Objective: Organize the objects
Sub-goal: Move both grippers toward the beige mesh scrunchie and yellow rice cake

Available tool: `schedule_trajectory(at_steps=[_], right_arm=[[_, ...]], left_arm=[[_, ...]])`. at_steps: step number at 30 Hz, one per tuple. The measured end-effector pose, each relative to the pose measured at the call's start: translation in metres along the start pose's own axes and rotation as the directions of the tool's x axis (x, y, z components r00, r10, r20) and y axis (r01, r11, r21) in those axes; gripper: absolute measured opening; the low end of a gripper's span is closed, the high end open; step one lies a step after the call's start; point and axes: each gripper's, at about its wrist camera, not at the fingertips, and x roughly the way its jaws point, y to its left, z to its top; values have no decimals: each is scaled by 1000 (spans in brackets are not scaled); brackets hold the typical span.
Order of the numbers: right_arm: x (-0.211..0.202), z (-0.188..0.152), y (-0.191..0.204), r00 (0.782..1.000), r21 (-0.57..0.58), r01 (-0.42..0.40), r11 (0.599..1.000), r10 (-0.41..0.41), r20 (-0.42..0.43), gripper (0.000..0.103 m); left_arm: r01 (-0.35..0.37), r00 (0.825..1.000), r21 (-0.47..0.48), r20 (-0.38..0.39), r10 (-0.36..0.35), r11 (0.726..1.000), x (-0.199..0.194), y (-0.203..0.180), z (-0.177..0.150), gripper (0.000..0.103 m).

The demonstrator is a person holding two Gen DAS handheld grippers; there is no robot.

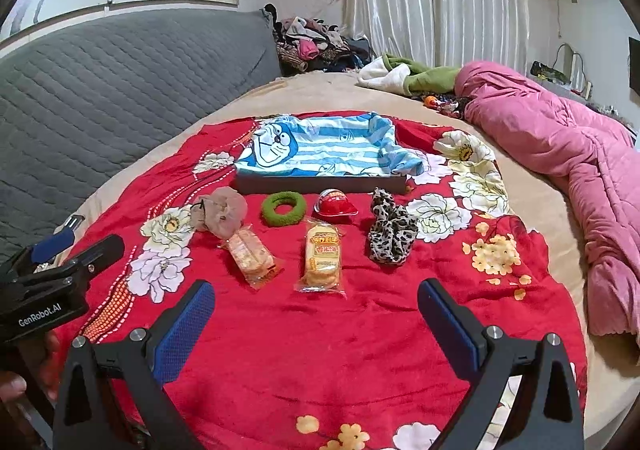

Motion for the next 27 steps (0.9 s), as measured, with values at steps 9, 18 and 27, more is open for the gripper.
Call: schedule_trajectory(at_steps=[9, 18, 27], right_arm=[[4, 4, 4, 1000, -6, 8, 1000, -8, -2, 102], [30, 9, 7, 999, -4, 5, 1000, -5, -36, 102], [54, 11, 13, 997, -28, 4, 1000, -6, -72, 102]], left_arm=[[8, 1000, 22, 10, -9, 1000, 3, -2, 12, 103], [1, 1000, 47, -20, 0, 999, 34, -4, 19, 103], [-1, 999, 37, -49, 2, 999, 62, 6, 26, 103]])
